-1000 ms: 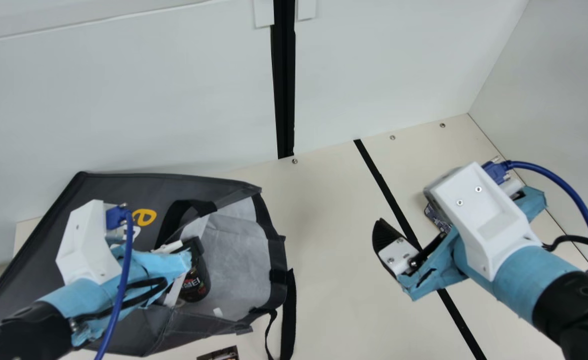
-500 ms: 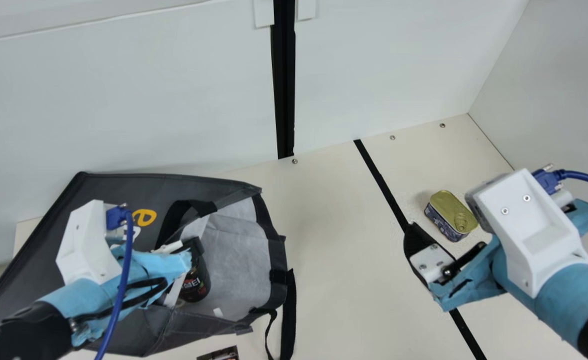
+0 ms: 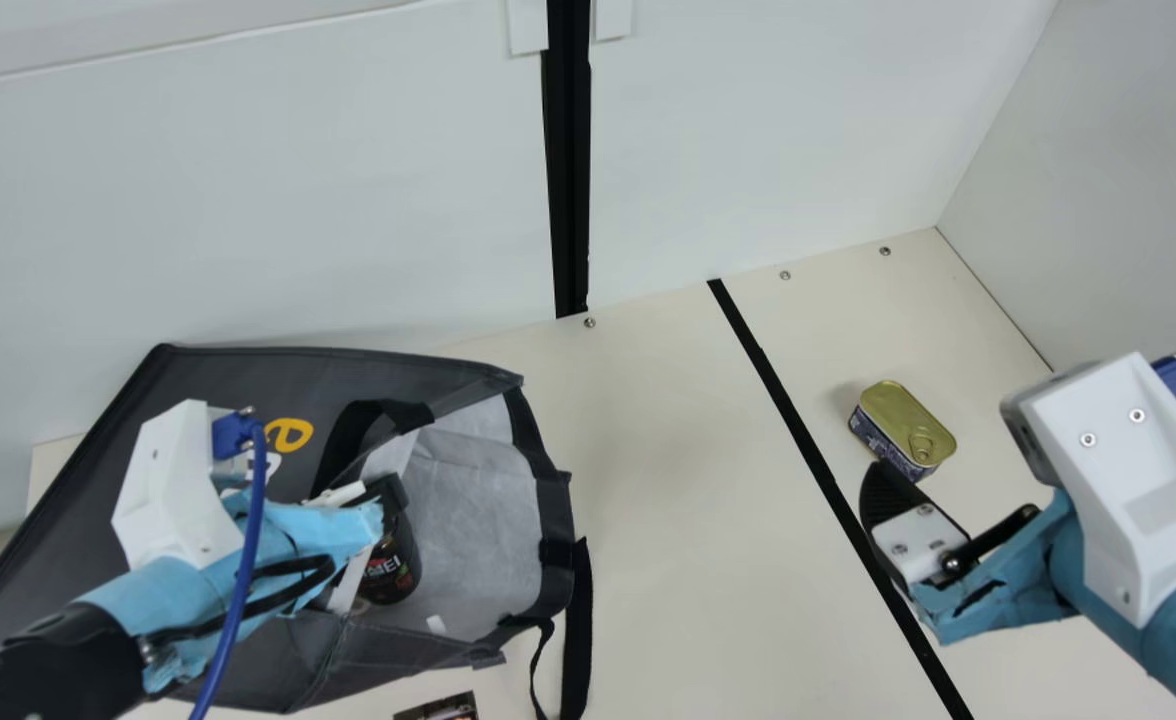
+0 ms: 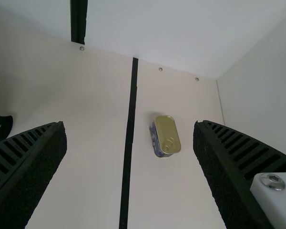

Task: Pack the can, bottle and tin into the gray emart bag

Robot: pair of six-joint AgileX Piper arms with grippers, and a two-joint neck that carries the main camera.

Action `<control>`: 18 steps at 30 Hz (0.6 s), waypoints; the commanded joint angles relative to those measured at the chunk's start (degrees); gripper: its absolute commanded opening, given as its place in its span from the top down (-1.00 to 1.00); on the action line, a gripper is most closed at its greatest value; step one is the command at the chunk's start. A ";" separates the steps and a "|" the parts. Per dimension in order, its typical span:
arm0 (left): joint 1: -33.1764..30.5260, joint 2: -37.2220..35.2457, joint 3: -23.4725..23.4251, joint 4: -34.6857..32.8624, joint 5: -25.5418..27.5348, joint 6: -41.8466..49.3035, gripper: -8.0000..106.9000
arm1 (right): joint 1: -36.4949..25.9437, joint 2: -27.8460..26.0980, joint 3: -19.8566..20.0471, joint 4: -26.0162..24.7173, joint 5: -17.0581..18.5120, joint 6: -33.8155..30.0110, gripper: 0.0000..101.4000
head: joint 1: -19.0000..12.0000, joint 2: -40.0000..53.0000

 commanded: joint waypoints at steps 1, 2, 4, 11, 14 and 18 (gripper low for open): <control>0.00 0.00 0.00 0.00 0.00 0.00 0.68 | -0.44 -0.15 -0.24 0.45 0.69 -0.33 -0.79 | -1.30 -0.14; 0.00 0.00 0.00 0.00 0.00 0.00 0.68 | -0.69 -0.25 -0.42 0.59 1.08 -0.46 -0.79 | -1.30 -0.14; 0.00 0.00 0.00 0.00 0.00 0.00 0.68 | -1.37 -0.46 -0.82 1.01 1.91 -0.91 -0.79 | -1.30 -0.14; 0.00 0.00 0.00 0.00 0.00 0.00 0.68 | -4.40 -1.23 -2.33 3.08 4.64 -3.20 -0.79 | -1.30 -0.14; 0.00 0.00 0.00 0.00 0.00 0.00 0.68 | -6.01 -1.56 -2.79 4.41 5.50 -4.53 -0.79 | -1.30 -0.14; 0.00 0.00 0.00 0.00 0.00 0.00 0.68 | -8.41 -1.98 -3.22 6.51 6.45 -6.45 -0.79 | -1.30 -0.14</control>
